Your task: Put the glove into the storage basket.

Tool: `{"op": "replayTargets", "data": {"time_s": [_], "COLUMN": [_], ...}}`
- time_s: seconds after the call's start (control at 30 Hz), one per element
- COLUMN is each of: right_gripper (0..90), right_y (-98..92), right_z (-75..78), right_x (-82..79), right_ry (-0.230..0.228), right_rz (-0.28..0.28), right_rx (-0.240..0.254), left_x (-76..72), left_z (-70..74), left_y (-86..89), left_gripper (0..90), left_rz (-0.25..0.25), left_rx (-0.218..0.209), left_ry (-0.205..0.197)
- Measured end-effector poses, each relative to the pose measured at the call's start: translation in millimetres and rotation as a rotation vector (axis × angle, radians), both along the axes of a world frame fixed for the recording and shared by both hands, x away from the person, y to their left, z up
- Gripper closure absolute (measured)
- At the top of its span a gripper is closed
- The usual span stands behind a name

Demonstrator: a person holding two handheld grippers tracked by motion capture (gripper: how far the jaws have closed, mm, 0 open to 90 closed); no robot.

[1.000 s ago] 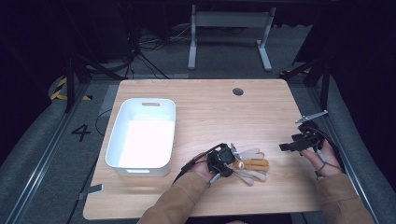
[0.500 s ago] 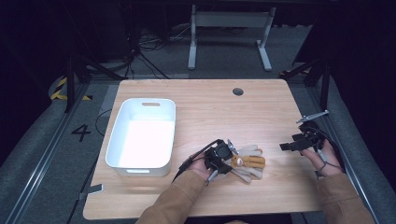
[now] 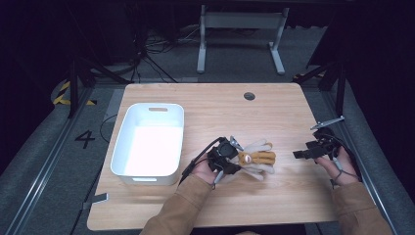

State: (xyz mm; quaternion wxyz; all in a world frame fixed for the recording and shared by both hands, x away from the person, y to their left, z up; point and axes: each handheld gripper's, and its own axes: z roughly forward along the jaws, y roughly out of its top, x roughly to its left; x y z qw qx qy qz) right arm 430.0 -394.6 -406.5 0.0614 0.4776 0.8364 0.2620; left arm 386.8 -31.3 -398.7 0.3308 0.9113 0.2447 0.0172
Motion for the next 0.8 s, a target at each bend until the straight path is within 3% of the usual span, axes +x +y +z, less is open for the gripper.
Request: {"op": "replayTargets", "data": {"time_s": [0.27, 0.33, 0.5, 0.57, 0.7, 0.8], "right_gripper": [15.7, 15.8, 18.9, 19.9, 32.4, 34.8], "right_y": [1.8, 1.8, 1.5, 1.9, 4.6, 4.7], "right_z": [-2.5, -3.3, -4.9, -5.0, -7.2, -8.2], "right_x": [1.2, 1.7, 2.2, 2.3, 2.5, 2.8], "right_ry": [0.004, 0.007, 0.023, 0.018, 0.025, 0.03], "right_rz": [0.001, 0.002, 0.008, 0.01, 0.023, 0.022], "right_rx": [-0.002, 0.0, 0.012, 0.009, -0.008, -0.006], "left_x": [2.0, 2.7, 6.8, 7.7, 8.1, 8.5], "left_z": [11.9, 14.9, 22.2, 25.6, 32.9, 37.7], "left_y": [10.1, 12.2, 18.9, 20.9, 25.7, 30.4], "left_gripper": [69.4, 69.3, 69.0, 69.1, 69.3, 69.3], "left_rz": [0.044, 0.06, 0.099, 0.107, 0.155, 0.175], "left_rx": [-0.077, -0.076, -0.119, -0.125, -0.121, -0.124], "left_ry": [0.009, -0.002, 0.032, 0.026, 0.02, 0.008]}}
